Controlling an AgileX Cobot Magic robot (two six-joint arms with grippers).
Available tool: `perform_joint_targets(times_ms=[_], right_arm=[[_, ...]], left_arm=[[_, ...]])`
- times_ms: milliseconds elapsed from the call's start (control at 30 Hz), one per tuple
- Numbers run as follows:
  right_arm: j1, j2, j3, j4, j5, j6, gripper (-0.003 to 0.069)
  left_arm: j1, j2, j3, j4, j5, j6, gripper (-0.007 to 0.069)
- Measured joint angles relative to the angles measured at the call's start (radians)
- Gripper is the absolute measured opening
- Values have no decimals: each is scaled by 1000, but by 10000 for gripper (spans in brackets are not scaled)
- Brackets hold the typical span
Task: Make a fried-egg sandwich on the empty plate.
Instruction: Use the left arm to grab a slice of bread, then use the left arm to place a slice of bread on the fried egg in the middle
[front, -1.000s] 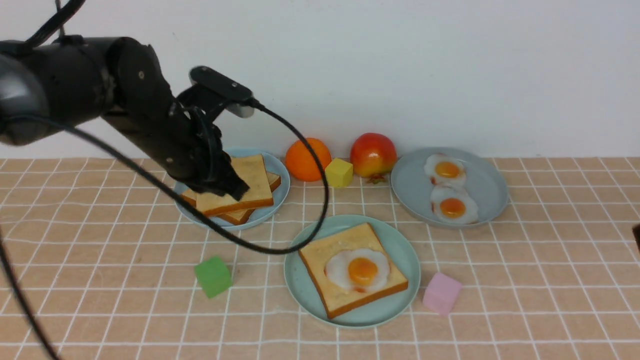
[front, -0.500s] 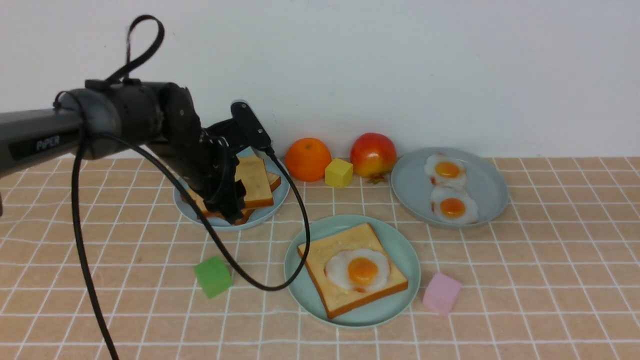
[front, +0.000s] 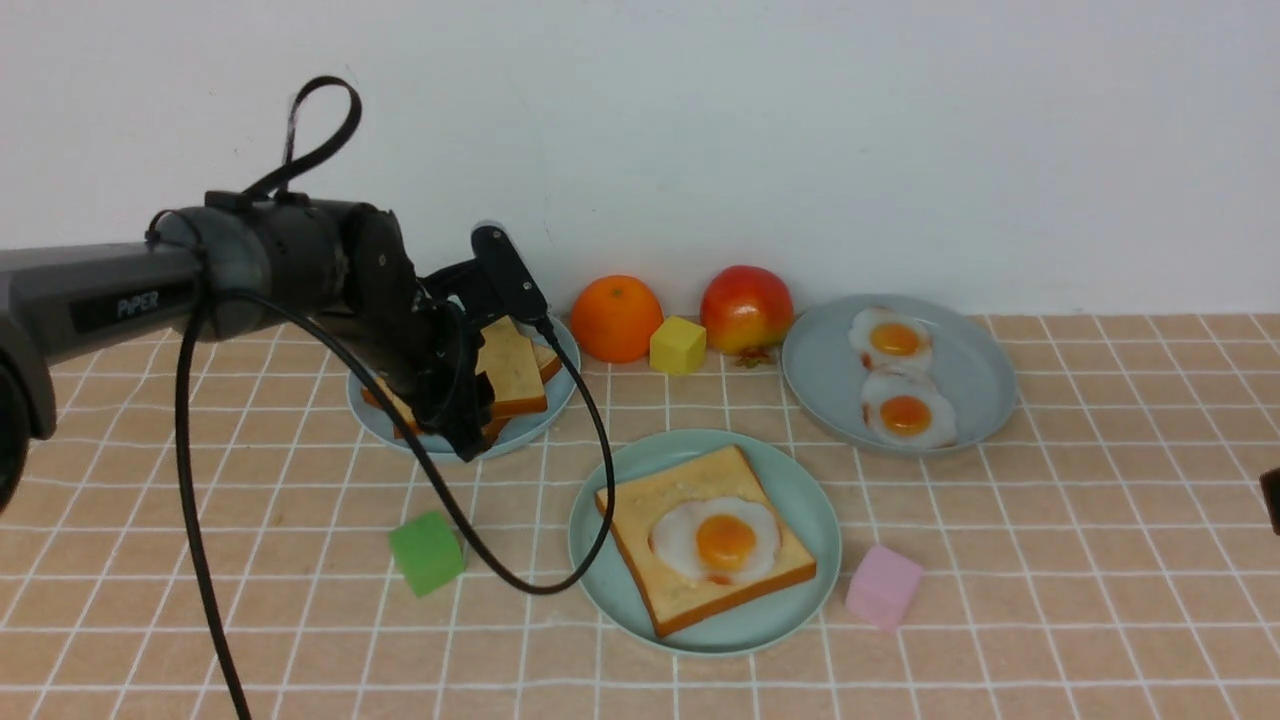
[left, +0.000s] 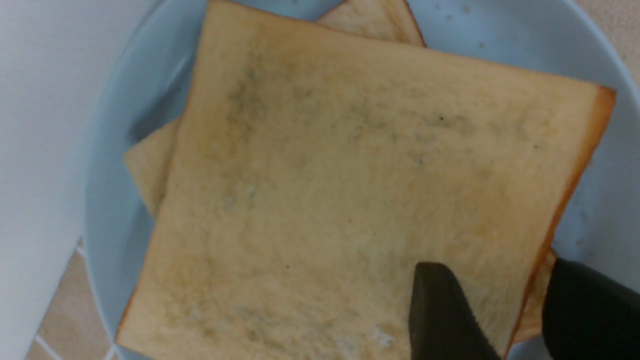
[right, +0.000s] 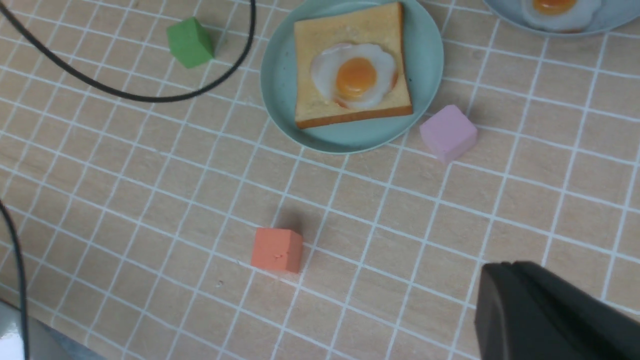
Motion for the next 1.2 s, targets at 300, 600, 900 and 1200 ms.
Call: perform_joint_targets(times_ms=[300,600,900,1200], right_arm=[[0,0,0,7,20,0,15],[0,-2,0,8,21,0,22],[0,-2,0,8,35,-34,31],[0,-63,0,4,70,-49,37]], left_arm=[[0,9,-6,1,-8,0,208],[0,-7,-6,-2,-6,1,11],[-112,-238,-3,-10,151,-250,11],[-465,-295,114,82,210,-436,11]])
